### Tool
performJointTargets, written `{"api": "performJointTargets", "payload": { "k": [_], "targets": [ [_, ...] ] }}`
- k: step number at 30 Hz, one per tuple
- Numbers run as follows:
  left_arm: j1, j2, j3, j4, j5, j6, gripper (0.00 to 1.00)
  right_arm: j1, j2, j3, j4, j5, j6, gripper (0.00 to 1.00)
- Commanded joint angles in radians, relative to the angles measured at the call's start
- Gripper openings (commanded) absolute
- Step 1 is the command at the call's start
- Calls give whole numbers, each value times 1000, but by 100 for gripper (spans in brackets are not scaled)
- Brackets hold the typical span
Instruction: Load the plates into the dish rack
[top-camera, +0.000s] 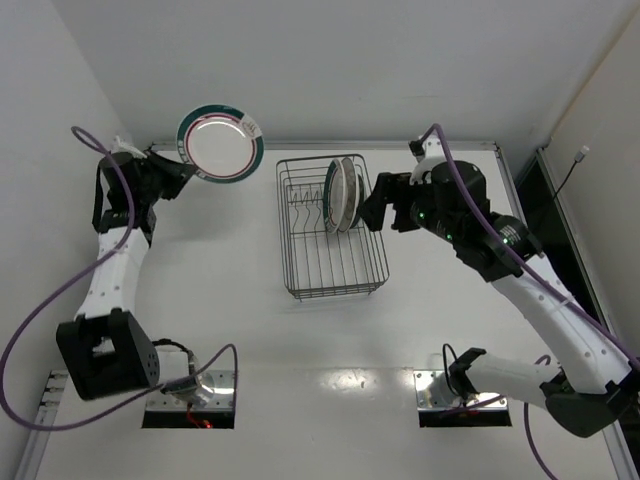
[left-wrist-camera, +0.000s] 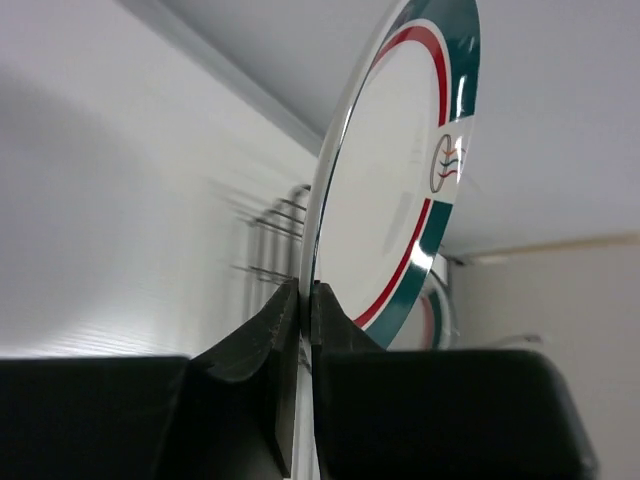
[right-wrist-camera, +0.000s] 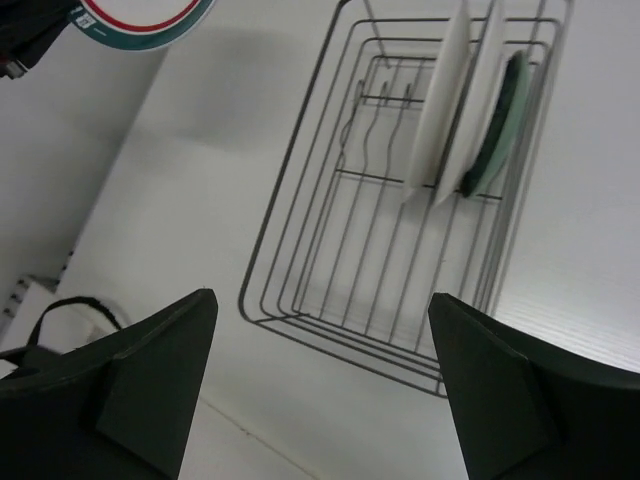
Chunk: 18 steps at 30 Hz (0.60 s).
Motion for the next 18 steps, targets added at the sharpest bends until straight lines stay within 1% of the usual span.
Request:
{"api": "performJointTargets", "payload": {
  "k": [1, 2, 3, 4, 5, 8, 10, 11, 12, 14, 15, 18],
  "targets": [
    [-12, -124, -100, 141, 233, -88, 0, -41, -26, -133, 283, -277, 68, 84],
    [-30, -150, -161, 158, 248, -129, 0, -54, -37, -159, 332, -327, 89, 84],
    [-39, -200, -189, 177, 279, -149, 0, -69, -37, -207, 427, -372, 114, 86],
    [-48, -224, -219, 195, 296, -172, 0, -90, -37, -227, 466, -416, 142, 86],
    [-70, -247, -277, 239, 319, -219, 0, -100, -37, -271, 498, -416, 200, 86],
    [-108, -331, -341, 281, 328, -260, 0, -143, -28, -339, 667, -479, 302, 86],
    [-166, -368, -351, 272, 307, -270, 0, -164, 4, -384, 775, -534, 349, 86],
    [-188, -368, -351, 272, 307, -270, 0, -164, 20, -393, 794, -544, 379, 86],
    [-234, -379, -351, 272, 307, -284, 0, -164, 38, -393, 805, -553, 380, 86],
    [-283, -379, -351, 309, 295, -304, 0, -173, 77, -402, 805, -553, 390, 86],
    [-335, -388, -361, 309, 285, -313, 0, -173, 112, -402, 805, -565, 402, 86],
    [-419, -388, -349, 320, 253, -323, 0, -183, 146, -453, 869, -588, 444, 83]
  ]
}}
